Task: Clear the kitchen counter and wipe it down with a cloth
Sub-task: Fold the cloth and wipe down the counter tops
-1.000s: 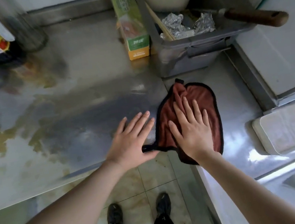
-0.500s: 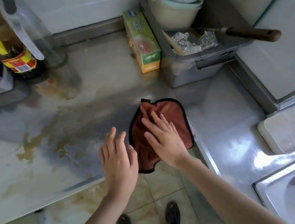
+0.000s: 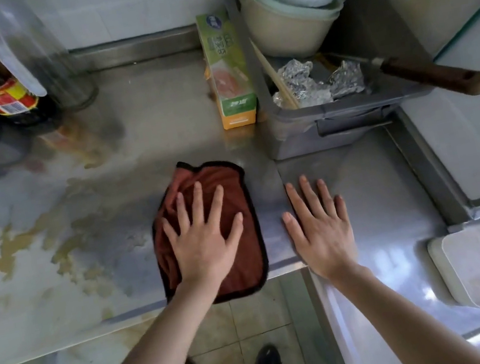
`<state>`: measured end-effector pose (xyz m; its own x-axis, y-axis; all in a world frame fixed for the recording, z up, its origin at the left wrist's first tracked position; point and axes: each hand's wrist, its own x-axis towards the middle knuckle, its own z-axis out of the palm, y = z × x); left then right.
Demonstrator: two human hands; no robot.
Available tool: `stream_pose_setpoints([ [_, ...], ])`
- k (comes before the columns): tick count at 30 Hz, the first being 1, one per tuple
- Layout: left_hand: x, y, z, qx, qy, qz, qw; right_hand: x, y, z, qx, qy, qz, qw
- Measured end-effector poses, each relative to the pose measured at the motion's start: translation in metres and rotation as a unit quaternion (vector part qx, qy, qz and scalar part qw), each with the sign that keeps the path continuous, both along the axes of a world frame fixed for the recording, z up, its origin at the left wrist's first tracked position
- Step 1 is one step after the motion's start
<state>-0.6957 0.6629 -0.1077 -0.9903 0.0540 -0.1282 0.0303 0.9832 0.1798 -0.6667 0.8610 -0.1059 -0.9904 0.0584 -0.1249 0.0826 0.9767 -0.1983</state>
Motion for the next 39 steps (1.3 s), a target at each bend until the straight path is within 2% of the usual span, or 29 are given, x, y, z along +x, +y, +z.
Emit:
stream_pose_setpoints([
  [3,-0.019,-0.036,0.001,0.003,-0.012,0.098,0.995,-0.001,0.001,0.000,0.002,-0.019,0.010,1.000],
  [5,-0.013,-0.039,0.003,0.001,0.004,0.109,0.994,-0.001,0.000,0.000,0.009,-0.020,0.014,1.000],
  [13,0.057,-0.007,0.003,-0.033,-0.005,-0.053,0.998,-0.002,-0.001,0.002,0.016,-0.021,0.012,1.000],
  [16,0.048,-0.034,0.001,-0.038,-0.011,-0.131,0.991,-0.002,-0.001,0.004,-0.004,-0.021,0.008,1.000],
  [17,0.041,-0.050,0.000,-0.042,-0.012,-0.128,0.991,-0.003,-0.002,0.007,-0.015,-0.019,0.011,1.000],
  [19,0.026,-0.085,-0.001,-0.045,-0.013,-0.051,0.998,-0.007,-0.010,0.015,-0.037,0.011,0.035,0.999],
  [22,0.007,-0.124,-0.002,-0.028,-0.017,0.125,0.992,-0.029,-0.040,0.027,-0.061,0.062,0.116,0.989],
  [25,0.001,-0.127,0.001,-0.027,-0.016,0.178,0.984,-0.070,-0.072,0.023,-0.064,0.057,0.168,0.982],
  [27,0.000,-0.123,0.001,-0.035,-0.015,0.137,0.990,-0.097,-0.089,0.013,-0.056,0.041,0.171,0.983],
  [31,-0.020,-0.130,-0.002,-0.043,-0.004,-0.050,0.998,-0.119,-0.105,-0.001,-0.007,0.014,0.156,0.988],
  [33,-0.048,-0.133,-0.003,-0.030,-0.005,-0.105,0.994,-0.119,-0.105,-0.002,0.003,0.023,0.152,0.988],
  [35,-0.083,-0.129,-0.002,-0.019,-0.008,-0.106,0.994,-0.118,-0.105,-0.001,0.013,0.029,0.150,0.988],
  [39,-0.145,-0.107,0.001,-0.014,-0.019,-0.008,1.000,-0.120,-0.106,-0.002,0.010,0.018,0.138,0.990],
])
